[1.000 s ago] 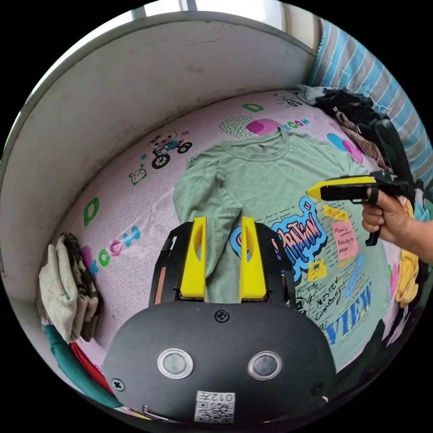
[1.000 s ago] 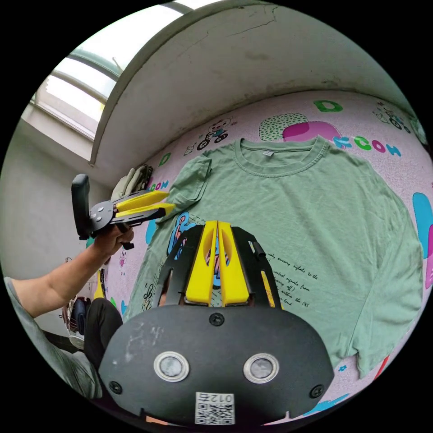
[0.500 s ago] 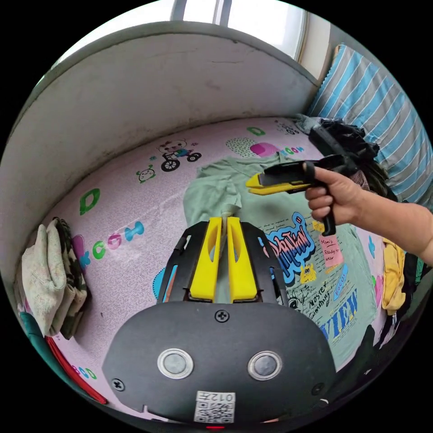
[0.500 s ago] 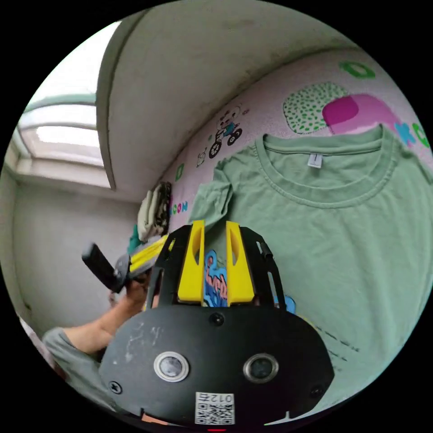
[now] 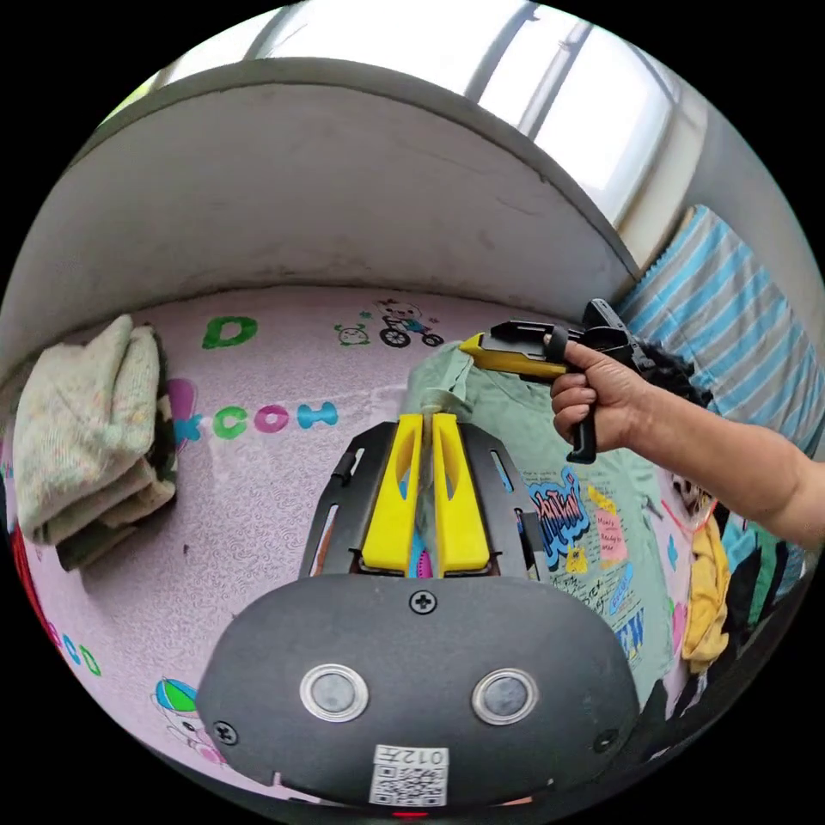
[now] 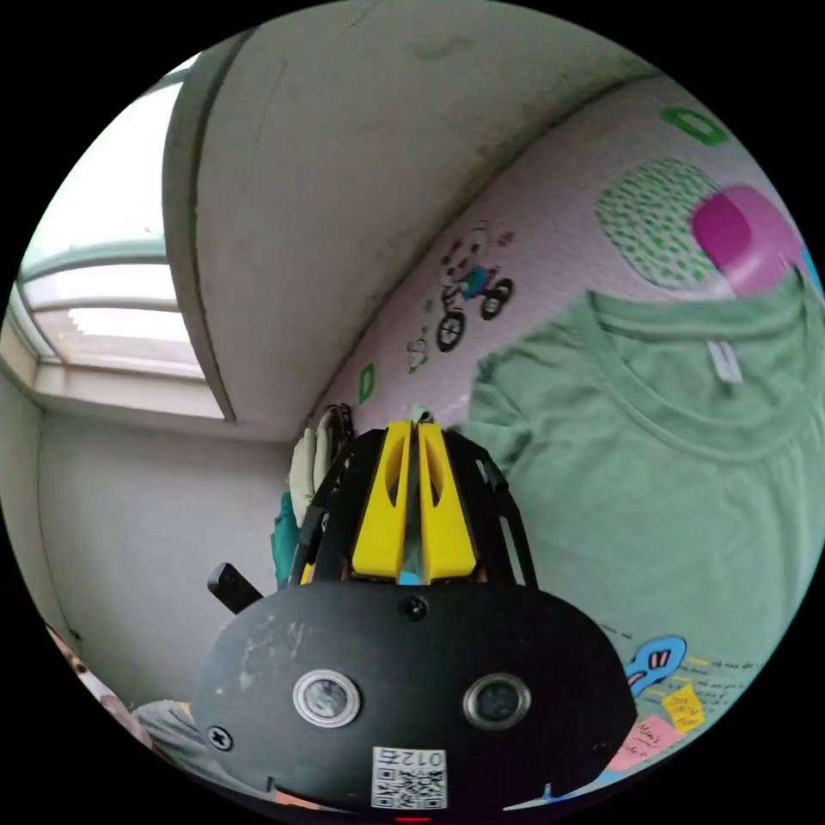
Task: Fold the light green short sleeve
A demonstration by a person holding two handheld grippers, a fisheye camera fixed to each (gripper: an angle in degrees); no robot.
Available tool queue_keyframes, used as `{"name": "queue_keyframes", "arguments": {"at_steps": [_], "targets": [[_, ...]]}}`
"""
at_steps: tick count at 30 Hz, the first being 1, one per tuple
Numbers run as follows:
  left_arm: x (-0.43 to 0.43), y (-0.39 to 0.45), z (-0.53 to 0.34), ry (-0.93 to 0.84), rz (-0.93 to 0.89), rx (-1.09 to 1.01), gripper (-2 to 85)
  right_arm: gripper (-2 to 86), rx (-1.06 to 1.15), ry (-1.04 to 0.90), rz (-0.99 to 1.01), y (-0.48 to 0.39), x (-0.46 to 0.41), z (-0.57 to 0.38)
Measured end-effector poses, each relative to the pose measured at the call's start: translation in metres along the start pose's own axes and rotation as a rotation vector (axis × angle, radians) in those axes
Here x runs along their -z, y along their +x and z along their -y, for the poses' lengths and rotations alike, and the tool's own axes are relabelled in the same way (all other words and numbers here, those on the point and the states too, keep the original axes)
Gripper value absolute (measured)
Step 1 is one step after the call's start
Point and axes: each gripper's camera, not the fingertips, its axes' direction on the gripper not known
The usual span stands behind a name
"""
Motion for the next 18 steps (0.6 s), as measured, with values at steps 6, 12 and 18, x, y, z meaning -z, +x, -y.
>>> {"name": "queue_keyframes", "arguments": {"at_steps": [6,12,18], "targets": [[0.004,-0.066,-0.011,0.046,0.008,0.241,0.4,-0.4,0.21,-0.167,-0.083,-0.063,-0.092,0.038],[-0.006,-0.114,-0.037,0.047,-0.051,0.473,0.6,-0.7,0.313,-0.282,-0.162,-0.084,-0.171,0.032],[-0.011,-0.139,-0.06,0.053,-0.077,0.613,0.8,-0.7,0.397,-0.361,-0.242,-0.096,-0.232,0.011]]}}
